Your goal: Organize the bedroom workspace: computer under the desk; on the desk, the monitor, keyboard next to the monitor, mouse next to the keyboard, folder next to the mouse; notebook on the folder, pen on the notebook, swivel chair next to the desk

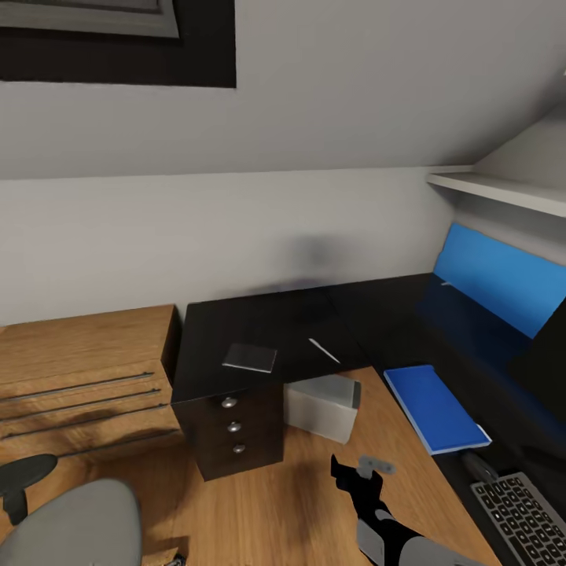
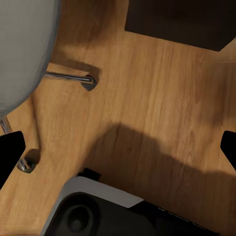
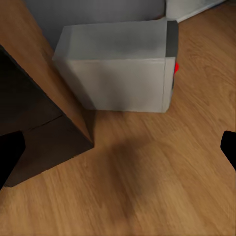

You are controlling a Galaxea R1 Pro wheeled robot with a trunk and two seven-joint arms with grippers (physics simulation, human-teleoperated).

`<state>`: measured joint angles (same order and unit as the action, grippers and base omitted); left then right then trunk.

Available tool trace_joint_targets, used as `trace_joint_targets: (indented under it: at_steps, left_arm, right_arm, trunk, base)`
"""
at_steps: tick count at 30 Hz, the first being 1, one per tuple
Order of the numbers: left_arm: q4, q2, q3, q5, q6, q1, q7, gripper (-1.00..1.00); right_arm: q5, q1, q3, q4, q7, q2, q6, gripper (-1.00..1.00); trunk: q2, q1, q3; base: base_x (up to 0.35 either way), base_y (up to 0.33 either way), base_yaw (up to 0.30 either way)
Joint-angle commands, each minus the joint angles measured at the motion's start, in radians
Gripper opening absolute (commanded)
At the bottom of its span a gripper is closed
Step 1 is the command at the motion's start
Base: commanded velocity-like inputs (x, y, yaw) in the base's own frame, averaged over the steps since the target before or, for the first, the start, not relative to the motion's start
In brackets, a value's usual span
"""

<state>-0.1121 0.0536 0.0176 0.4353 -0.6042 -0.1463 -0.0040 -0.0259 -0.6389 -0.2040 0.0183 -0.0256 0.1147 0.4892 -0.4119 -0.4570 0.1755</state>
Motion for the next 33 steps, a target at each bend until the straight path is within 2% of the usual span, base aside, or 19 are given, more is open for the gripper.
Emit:
trace_joint_targets:
  at_steps: [1, 6, 9, 12, 16, 21, 28, 30, 33]
  left_arm:
    - [0.001, 0.0, 0.002, 0.004, -0.002, -0.001, 0.0, 1.0]
    - [0.002, 0.001, 0.005, 0.004, 0.002, -0.001, -0.002, 1.0]
    - [0.004, 0.0, 0.022, 0.004, 0.003, -0.001, -0.002, 1.0]
    - [0.004, 0.0, 0.065, 0.003, 0.003, -0.001, -0.001, 1.0]
    - [0.005, 0.0, 0.097, 0.003, 0.002, -0.001, 0.0, 1.0]
    - [0.005, 0.0, 0.107, 0.003, 0.002, -0.001, 0.001, 1.0]
    - [0.005, 0.0, 0.109, 0.004, 0.0, -0.001, 0.001, 1.0]
    - [0.005, 0.0, 0.11, 0.003, 0.0, -0.001, 0.001, 1.0]
    - [0.005, 0.0, 0.11, 0.003, 0.0, -0.001, 0.001, 1.0]
  right_arm:
    - [-0.002, -0.001, 0.0, -0.003, -0.002, 0.0, 0.007, 1.0]
    - [0.0, -0.001, 0.0, -0.014, -0.002, 0.0, 0.018, 1.0]
    - [0.001, -0.001, 0.001, -0.015, -0.002, -0.001, 0.02, 1.0]
    - [0.001, -0.001, 0.001, -0.016, -0.002, -0.01, 0.021, 1.0]
    - [0.0, -0.001, 0.001, -0.017, -0.001, -0.017, 0.022, 1.0]
    - [0.001, -0.001, 0.001, -0.017, 0.003, -0.022, 0.023, 1.0]
    - [0.004, 0.012, 0.001, -0.018, 0.006, -0.03, 0.023, 1.0]
    - [0.055, 0.021, 0.001, -0.018, 0.007, -0.031, 0.024, 1.0]
    - [0.093, 0.026, 0.001, -0.018, 0.006, -0.031, 0.036, 1.0]
  trunk:
    - [-0.002, -0.001, 0.002]
    - [-0.002, -0.001, 0.002]
    - [-0.002, -0.001, 0.003]
    - [-0.002, -0.001, 0.006]
    - [-0.002, -0.001, 0.009]
    - [-0.002, -0.001, 0.011]
    - [-0.002, -0.001, 0.012]
    - [-0.002, -0.001, 0.012]
    - [-0.002, -0.001, 0.012]
  base:
    - [0.0, 0.0, 0.272]
    - [0.0, 0.0, 0.277]
    - [0.0, -0.038, 0.274]
    - [0.0, -0.166, 0.238]
    - [0.0, -0.27, 0.178]
    - [0.0, -0.213, 0.06]
    - [0.0, -0.038, 0.009]
    - [0.0, -0.003, 0.001]
    - [0.0, -0.002, 0.0]
